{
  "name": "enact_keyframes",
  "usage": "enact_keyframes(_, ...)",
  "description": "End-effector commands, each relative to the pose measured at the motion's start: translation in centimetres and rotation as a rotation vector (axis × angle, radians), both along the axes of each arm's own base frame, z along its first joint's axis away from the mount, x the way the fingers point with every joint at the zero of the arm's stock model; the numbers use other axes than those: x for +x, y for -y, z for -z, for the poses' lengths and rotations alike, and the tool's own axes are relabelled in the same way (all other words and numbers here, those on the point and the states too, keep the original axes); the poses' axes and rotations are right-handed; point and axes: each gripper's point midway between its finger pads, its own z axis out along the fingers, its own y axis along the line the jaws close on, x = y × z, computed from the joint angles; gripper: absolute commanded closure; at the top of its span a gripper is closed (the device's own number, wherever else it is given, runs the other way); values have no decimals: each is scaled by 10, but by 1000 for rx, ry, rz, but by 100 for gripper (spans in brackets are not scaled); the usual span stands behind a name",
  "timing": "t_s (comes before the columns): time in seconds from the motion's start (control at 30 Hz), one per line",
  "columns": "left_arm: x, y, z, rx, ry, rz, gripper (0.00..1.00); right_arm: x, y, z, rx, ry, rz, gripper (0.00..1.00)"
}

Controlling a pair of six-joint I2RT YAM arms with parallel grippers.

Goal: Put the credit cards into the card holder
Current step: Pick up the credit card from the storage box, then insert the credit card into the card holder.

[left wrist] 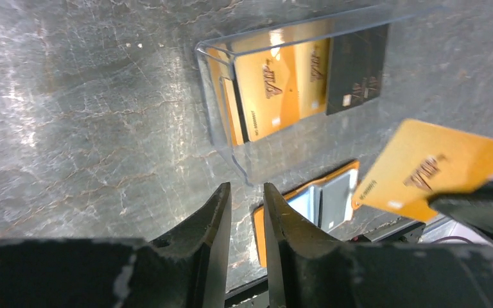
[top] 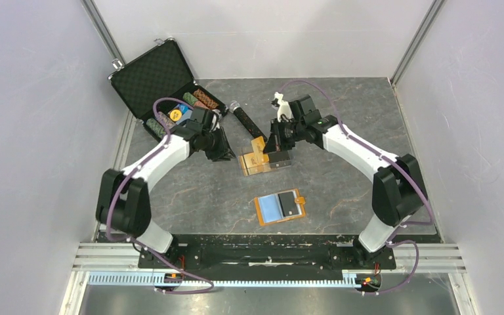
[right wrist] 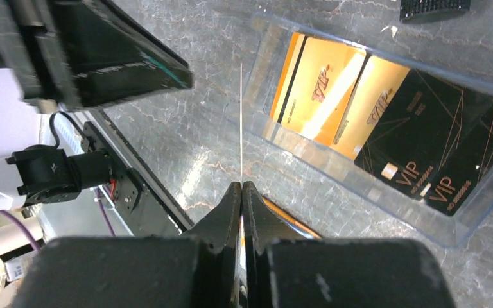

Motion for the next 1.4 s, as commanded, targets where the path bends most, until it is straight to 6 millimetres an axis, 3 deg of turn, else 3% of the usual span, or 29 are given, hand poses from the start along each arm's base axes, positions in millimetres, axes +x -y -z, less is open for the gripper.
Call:
enact_keyframes(0.0, -15, -15, -26, 32, 94, 34, 69, -12, 7, -27, 84, 22, -8, 100)
enact_keyframes(0.2, -58, -7, -18, -37, 53, 64, 69, -44, 25, -16, 114, -55, -27, 100)
enact_keyframes(0.43, -109, 22, 10, -127, 0, 116, 73, -85, 43, 4, 126, -104, -54, 100)
enact_keyframes(0.57, -126, 42, 19, -160, -11, 155, 74, -109, 51, 22, 123, -160, -72, 100)
enact_keyframes(0.9, -137, 83, 34, -178, -46, 237, 76, -143, 71, 63, 117, -272, -45, 100)
enact_keyframes(1.37, -148, 108, 68, -126, -151, 319, 80, -139, 73, 93, 101, -303, -32, 100)
